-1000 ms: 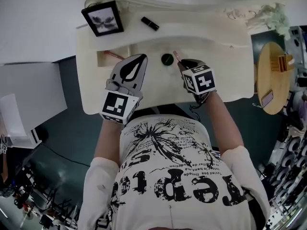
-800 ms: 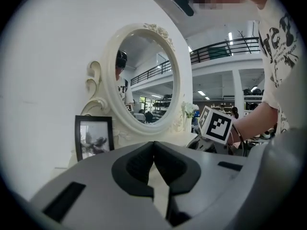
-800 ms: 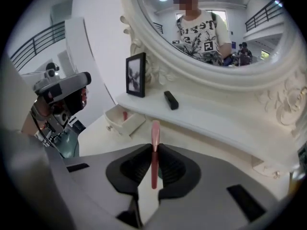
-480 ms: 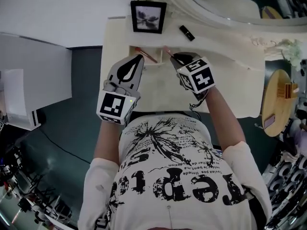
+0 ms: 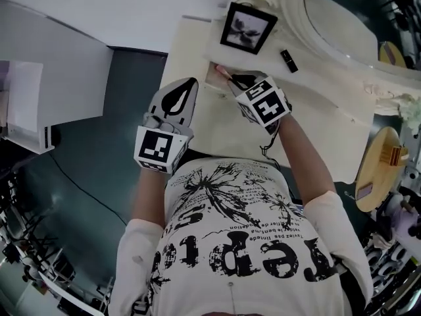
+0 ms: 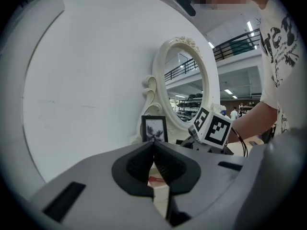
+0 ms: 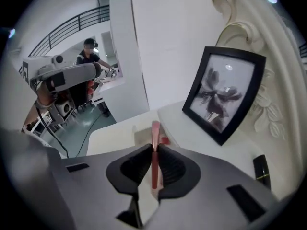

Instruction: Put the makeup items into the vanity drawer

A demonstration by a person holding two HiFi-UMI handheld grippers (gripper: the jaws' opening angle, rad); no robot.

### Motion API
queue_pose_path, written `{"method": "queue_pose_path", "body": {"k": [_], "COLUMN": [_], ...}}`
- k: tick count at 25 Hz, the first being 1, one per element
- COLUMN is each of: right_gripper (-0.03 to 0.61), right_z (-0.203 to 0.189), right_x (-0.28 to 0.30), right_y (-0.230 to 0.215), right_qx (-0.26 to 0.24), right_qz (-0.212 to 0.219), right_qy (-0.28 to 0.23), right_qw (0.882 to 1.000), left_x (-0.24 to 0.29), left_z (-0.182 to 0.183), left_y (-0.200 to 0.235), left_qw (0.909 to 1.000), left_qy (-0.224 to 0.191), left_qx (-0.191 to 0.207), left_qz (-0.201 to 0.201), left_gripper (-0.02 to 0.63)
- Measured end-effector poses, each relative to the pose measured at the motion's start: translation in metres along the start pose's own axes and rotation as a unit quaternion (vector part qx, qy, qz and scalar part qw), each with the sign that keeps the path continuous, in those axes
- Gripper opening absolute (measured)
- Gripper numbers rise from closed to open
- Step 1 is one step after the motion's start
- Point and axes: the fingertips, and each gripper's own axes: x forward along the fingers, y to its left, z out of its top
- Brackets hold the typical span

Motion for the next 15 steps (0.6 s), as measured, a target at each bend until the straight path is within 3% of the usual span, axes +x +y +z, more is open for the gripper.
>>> {"method": "queue_pose_path", "body": {"k": [7, 11, 15], "right_gripper": [0.064, 0.232, 0.246], "right_z": [0.002, 0.005, -0.001], "right_x": [0.021, 0.019, 0.008], "right_y": [0.004, 0.005, -0.001], "right_qx": [0.008, 0.031, 0.037], "right_qz": [-0.005, 0.000, -0.011], "right_qy": [0.018, 0.000, -0.009], "right_qw": [1.000, 1.000, 0.999], "left_x": [-0.012, -0.013, -0.005], "left_z": [-0.011, -0.012, -0.012], "left_y": [0.018, 0.016, 0.006], "left_qw": [0.9996, 0.9996, 0.9998], "left_qy": [0.007, 0.008, 0.010], "left_qx": [-0.013, -0.016, -0.017], "left_qz": [0.025, 0.022, 0.008], "left_gripper": [0.012, 0.012, 0.012]}}
